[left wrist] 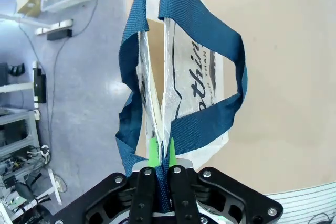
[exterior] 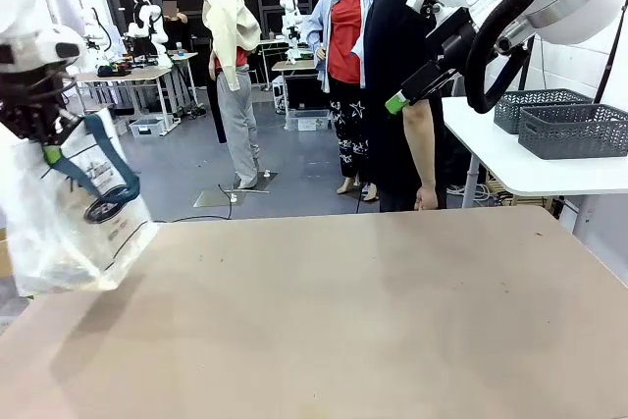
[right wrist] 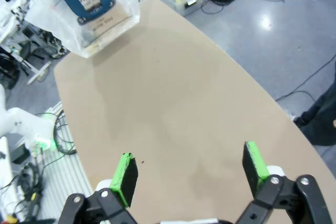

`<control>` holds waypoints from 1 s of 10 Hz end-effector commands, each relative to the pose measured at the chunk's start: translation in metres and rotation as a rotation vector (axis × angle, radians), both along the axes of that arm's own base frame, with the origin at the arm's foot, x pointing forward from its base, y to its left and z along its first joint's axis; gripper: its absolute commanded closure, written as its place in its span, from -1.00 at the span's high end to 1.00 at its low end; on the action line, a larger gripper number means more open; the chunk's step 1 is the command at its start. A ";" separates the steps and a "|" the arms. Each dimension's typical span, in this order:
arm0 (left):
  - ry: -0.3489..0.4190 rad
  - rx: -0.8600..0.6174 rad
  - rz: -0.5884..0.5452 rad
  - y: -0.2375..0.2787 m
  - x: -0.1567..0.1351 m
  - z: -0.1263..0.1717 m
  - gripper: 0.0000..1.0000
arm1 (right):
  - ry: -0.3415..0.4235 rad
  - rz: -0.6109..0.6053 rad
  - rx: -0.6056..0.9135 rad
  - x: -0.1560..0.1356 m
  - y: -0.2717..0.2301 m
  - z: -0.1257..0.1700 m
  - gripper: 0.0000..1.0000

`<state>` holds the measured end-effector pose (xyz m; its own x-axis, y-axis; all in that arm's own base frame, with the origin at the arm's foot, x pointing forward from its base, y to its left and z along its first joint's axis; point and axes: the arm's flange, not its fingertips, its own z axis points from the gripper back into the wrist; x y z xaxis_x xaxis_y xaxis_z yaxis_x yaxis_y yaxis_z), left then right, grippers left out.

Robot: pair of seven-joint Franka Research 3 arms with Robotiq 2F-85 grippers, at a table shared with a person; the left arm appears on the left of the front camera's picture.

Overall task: Transfer purchased items from the store into the shopping bag.
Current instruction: Move the Reusable shopping bag to the right side of the table.

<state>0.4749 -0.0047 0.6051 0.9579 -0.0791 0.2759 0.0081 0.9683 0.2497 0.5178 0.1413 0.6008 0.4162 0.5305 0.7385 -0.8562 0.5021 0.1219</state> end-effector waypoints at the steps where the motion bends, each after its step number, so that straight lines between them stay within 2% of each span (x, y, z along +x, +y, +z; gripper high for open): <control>1: -0.084 0.032 -0.036 0.017 -0.007 -0.011 -1.00 | 0.006 -0.007 -0.013 -0.004 -0.001 -0.001 1.00; 3: -0.119 -0.012 -0.048 0.025 -0.007 -0.022 -1.00 | 0.006 -0.007 -0.013 -0.004 -0.001 -0.001 1.00; 7: -0.099 0.003 -0.001 0.040 -0.004 -0.057 -1.00 | 0.006 -0.007 -0.013 -0.004 -0.001 -0.001 1.00; 10: -0.118 -0.040 -0.012 0.027 -0.002 -0.066 -1.00 | 0.006 -0.007 -0.013 -0.004 -0.001 -0.001 1.00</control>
<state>0.4721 0.0261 0.5387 0.9349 -0.0871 0.3440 0.0048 0.9724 0.2332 0.5178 0.1414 0.6009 0.4161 0.5306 0.7385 -0.8563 0.5020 0.1218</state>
